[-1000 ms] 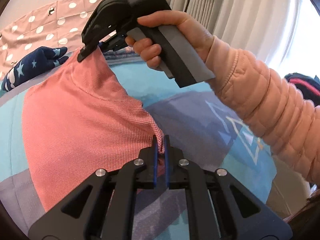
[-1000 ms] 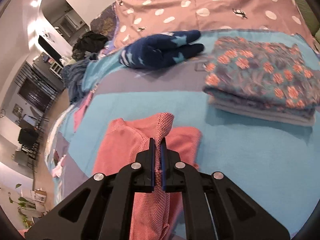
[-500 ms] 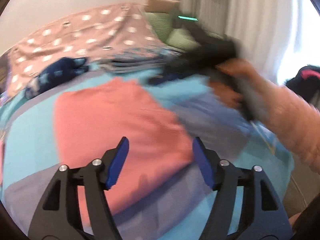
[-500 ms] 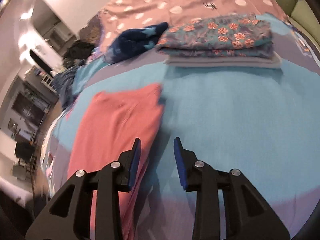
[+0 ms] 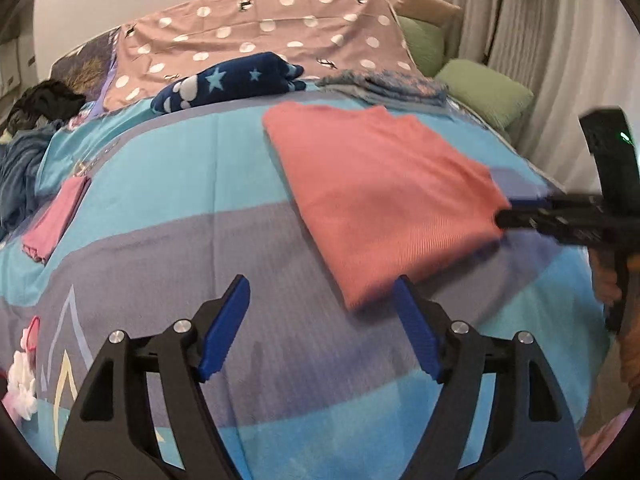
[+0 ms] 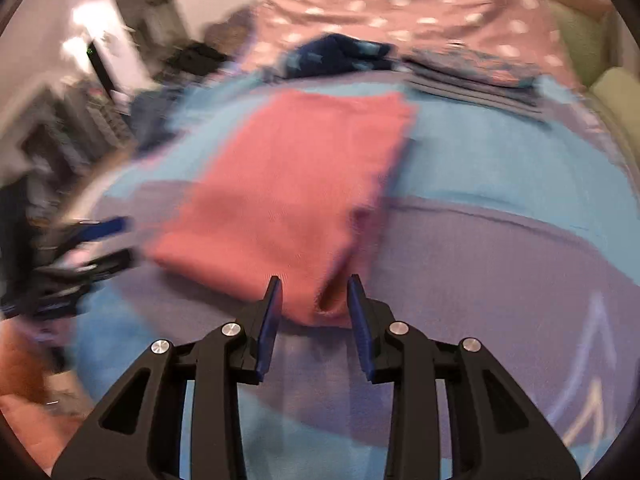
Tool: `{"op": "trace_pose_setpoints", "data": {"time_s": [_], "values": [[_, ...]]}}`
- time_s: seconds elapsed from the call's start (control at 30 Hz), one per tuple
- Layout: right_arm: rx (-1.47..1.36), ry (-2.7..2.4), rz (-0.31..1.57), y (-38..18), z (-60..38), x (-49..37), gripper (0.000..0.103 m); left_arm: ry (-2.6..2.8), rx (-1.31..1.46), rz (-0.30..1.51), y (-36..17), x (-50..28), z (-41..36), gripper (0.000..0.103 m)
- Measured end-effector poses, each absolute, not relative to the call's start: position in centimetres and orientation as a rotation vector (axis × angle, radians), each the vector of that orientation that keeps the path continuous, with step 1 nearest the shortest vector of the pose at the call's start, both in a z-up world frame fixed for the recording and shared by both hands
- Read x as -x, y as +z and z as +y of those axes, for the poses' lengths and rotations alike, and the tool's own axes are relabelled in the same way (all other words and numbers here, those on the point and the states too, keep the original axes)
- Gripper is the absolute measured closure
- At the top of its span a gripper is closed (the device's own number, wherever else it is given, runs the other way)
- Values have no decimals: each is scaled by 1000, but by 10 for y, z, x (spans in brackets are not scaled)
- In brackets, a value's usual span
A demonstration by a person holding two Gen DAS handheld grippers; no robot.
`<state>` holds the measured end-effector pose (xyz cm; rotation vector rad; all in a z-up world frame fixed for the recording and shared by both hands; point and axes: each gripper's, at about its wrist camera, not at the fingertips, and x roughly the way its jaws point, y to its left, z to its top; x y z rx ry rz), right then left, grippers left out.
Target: Fold small clothes
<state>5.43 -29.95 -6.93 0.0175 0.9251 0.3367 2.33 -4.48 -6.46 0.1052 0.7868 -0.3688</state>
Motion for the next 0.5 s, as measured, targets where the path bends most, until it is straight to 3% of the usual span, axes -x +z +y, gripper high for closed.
{"op": "trace_pose_setpoints", "data": {"time_s": [0.17,0.5], "values": [[-229,261,951,-83,-337,-55,68,-334,-113,827,-87,-22,-42,27],[-226,298,835,-56,-317,-40,68,-354,-72,800,-85,-23,-44,29]]}}
